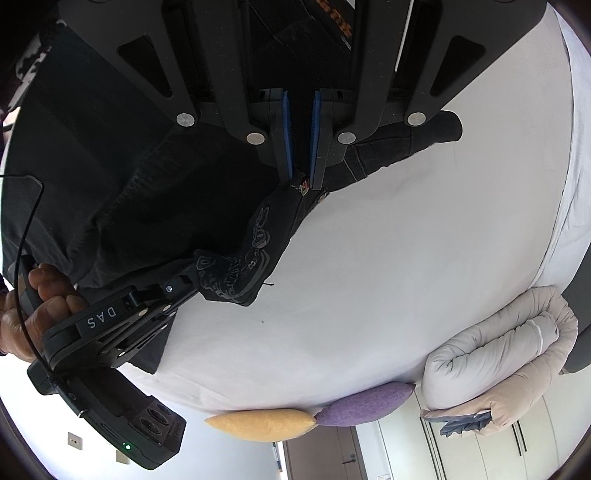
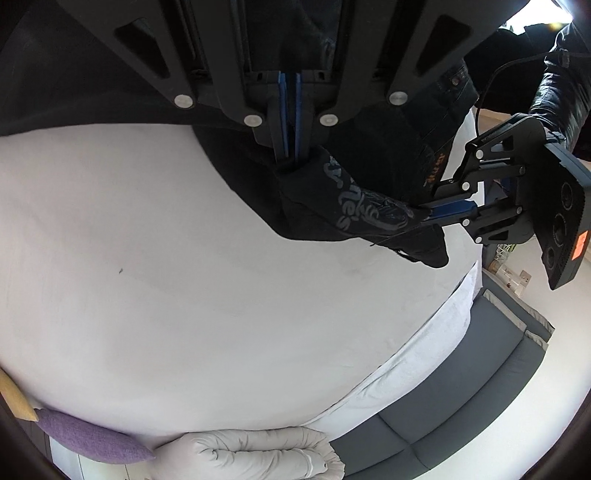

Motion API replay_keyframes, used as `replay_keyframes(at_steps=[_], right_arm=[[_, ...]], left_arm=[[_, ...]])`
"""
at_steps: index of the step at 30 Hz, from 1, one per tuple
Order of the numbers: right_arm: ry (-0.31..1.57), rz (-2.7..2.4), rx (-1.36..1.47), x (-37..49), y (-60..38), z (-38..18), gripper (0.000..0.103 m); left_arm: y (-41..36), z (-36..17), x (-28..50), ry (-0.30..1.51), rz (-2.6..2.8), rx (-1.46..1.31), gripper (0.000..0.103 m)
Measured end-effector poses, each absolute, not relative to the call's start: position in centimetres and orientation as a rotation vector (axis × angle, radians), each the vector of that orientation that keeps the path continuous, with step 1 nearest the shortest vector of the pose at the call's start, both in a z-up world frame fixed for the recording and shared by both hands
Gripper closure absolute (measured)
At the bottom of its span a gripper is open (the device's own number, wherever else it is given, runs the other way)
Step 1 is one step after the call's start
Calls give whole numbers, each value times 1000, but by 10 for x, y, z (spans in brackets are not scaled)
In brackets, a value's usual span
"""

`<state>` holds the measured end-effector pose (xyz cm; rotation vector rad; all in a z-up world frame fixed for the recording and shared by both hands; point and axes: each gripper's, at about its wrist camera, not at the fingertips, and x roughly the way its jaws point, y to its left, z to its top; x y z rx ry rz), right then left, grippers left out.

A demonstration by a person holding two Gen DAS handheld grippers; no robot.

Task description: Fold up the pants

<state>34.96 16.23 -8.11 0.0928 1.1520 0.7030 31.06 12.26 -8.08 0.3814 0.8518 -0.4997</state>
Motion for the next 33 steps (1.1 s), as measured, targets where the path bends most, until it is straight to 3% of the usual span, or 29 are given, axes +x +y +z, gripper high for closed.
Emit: replay_keyframes(at_steps=[14, 22, 33], right_arm=[[1147, 793, 22, 243, 164, -64, 98], [1075, 764, -438, 145, 198, -71, 98], [833, 666, -1064, 32, 240, -111, 99]], left_arm=[[127, -88, 227, 860, -555, 394, 96], [128, -114, 159, 926, -617, 442, 96], [120, -132, 84, 956, -691, 557, 96]])
